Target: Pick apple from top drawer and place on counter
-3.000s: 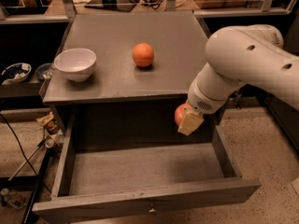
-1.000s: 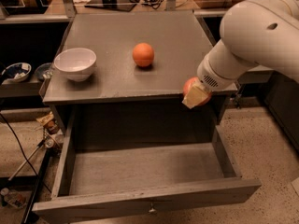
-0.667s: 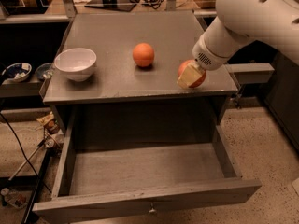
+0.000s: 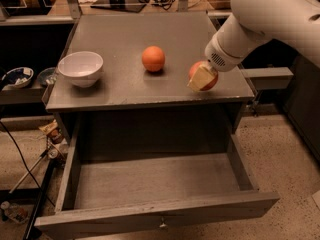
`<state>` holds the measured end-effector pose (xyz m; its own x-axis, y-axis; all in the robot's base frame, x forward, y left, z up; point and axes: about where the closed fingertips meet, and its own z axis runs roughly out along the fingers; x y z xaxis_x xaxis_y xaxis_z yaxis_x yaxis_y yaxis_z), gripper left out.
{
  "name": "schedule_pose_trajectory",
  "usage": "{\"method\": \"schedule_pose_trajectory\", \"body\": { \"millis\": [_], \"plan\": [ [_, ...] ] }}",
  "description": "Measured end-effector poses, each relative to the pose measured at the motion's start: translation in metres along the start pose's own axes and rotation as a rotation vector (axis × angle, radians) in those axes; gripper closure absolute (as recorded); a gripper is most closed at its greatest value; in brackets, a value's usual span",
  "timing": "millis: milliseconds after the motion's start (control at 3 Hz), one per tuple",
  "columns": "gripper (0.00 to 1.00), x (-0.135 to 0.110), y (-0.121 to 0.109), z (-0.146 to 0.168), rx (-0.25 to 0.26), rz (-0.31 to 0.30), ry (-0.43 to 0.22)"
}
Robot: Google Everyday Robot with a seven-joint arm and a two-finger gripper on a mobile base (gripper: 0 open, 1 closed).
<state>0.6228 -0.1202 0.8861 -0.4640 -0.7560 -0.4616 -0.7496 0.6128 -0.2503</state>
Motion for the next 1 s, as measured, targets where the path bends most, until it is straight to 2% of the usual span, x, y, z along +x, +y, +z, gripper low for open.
{"method": "schedule_pose_trajectory", "body": {
  "millis": [667, 1000],
  "plan": [
    [1.00, -0.029, -0.017, 0.017, -0.070, -0.063, -0.005],
    [1.00, -0.032, -0.018, 0.016, -0.070, -0.065, -0.009]
  ]
}}
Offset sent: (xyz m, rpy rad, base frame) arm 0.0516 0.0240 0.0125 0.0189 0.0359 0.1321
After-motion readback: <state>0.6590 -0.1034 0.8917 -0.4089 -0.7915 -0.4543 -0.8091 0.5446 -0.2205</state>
